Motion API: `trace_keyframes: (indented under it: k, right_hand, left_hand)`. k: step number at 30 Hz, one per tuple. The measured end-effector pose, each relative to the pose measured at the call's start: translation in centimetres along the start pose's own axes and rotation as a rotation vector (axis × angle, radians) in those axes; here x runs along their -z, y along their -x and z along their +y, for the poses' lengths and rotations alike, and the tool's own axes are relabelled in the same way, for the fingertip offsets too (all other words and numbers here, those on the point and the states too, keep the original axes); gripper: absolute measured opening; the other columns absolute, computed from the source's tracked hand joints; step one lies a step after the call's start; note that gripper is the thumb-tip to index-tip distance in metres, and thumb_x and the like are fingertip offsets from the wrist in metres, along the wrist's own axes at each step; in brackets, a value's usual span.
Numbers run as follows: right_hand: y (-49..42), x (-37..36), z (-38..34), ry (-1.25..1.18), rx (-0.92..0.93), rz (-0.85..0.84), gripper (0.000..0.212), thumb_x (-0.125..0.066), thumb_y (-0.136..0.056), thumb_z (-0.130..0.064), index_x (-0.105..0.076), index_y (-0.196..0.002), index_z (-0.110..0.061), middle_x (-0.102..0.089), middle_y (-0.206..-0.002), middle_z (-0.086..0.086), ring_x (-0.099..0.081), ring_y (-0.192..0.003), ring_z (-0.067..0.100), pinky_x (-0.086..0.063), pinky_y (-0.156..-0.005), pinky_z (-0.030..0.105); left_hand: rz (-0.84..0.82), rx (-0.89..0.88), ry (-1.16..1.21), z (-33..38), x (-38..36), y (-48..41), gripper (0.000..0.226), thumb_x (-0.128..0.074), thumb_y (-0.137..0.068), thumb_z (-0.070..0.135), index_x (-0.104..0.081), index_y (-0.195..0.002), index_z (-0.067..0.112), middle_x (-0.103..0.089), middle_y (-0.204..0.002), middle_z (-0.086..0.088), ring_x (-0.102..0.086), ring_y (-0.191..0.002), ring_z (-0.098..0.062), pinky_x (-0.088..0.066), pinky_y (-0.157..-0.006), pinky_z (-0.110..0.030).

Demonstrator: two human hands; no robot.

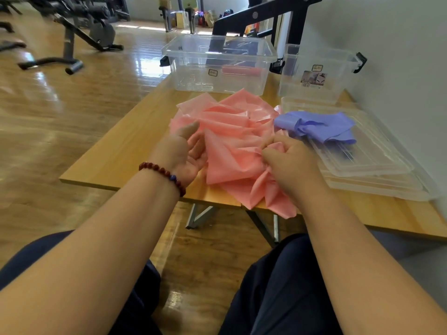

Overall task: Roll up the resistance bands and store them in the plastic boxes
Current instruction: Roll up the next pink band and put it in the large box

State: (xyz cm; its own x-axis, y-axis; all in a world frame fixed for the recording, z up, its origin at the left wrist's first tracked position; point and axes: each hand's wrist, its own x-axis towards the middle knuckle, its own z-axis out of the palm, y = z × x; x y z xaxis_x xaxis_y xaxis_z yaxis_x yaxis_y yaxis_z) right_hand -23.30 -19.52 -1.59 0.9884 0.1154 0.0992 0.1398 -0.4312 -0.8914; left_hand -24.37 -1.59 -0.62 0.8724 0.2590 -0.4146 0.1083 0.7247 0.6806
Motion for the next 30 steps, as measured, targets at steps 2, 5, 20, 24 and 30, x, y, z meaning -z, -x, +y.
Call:
trace_keyframes:
  k: [2, 5, 20, 24, 30]
  right_hand:
    - [0.3, -0.1, -0.1, 0.026, -0.010, -0.021, 0.025, -0.050, -0.090, -0.015, -0.050, -0.065, -0.019, -0.048, -0.065, -0.004, -0.042, -0.060, 0.010, -0.035, -0.057, 0.028]
    - [0.6, -0.2, -0.3, 0.054, -0.020, -0.036, 0.033, -0.056, -0.094, -0.027, -0.051, -0.062, -0.018, -0.046, -0.060, -0.006, -0.042, -0.058, 0.010, -0.034, -0.056, 0.028]
    - [-0.6, -3.4, -0.8, 0.573, 0.156, -0.072, 0.030, -0.052, -0.095, -0.023, -0.064, -0.122, -0.025, -0.061, -0.116, -0.004, -0.055, -0.097, 0.015, -0.043, -0.075, 0.027]
    - [-0.4, -3.9, -0.4, 0.227, 0.020, 0.061, 0.019, -0.047, -0.097, -0.019, -0.065, -0.098, -0.019, -0.062, -0.092, 0.000, -0.060, -0.084, 0.019, -0.051, -0.070, 0.031]
    - [0.9, -3.4, -1.2, -0.208, -0.169, -0.022, 0.021, -0.052, -0.100, -0.023, -0.059, -0.098, -0.043, -0.063, -0.097, -0.007, -0.061, -0.079, 0.013, -0.058, -0.070, 0.033]
  left_hand:
    - [-0.009, 0.048, 0.024, -0.2, 0.1, 0.1, 0.015, -0.064, -0.091, 0.006, -0.055, -0.103, 0.007, -0.065, -0.094, -0.007, -0.066, -0.074, -0.012, -0.061, -0.066, -0.033]
    - [-0.020, 0.101, 0.057, -0.5, 0.6, 0.3, 0.020, -0.057, -0.090, -0.006, -0.054, -0.107, 0.004, -0.059, -0.097, -0.011, -0.061, -0.079, -0.014, -0.060, -0.063, -0.026]
    - [-0.034, 0.006, -0.113, -0.8, 2.3, 1.6, 0.018, -0.041, -0.099, 0.000, -0.058, -0.095, 0.003, -0.054, -0.097, -0.010, -0.060, -0.082, -0.018, -0.059, -0.066, -0.028]
    - [0.062, -0.005, -0.046, -0.5, 3.0, 0.8, 0.009, -0.047, -0.099, 0.005, -0.055, -0.105, 0.008, -0.062, -0.115, -0.012, -0.065, -0.088, -0.016, -0.058, -0.066, -0.021]
    - [-0.045, 0.070, -0.013, 0.1, 3.4, 0.6, 0.042, -0.071, -0.086, 0.033, -0.059, -0.120, 0.011, -0.069, -0.110, -0.010, -0.071, -0.088, -0.019, -0.059, -0.063, -0.026]
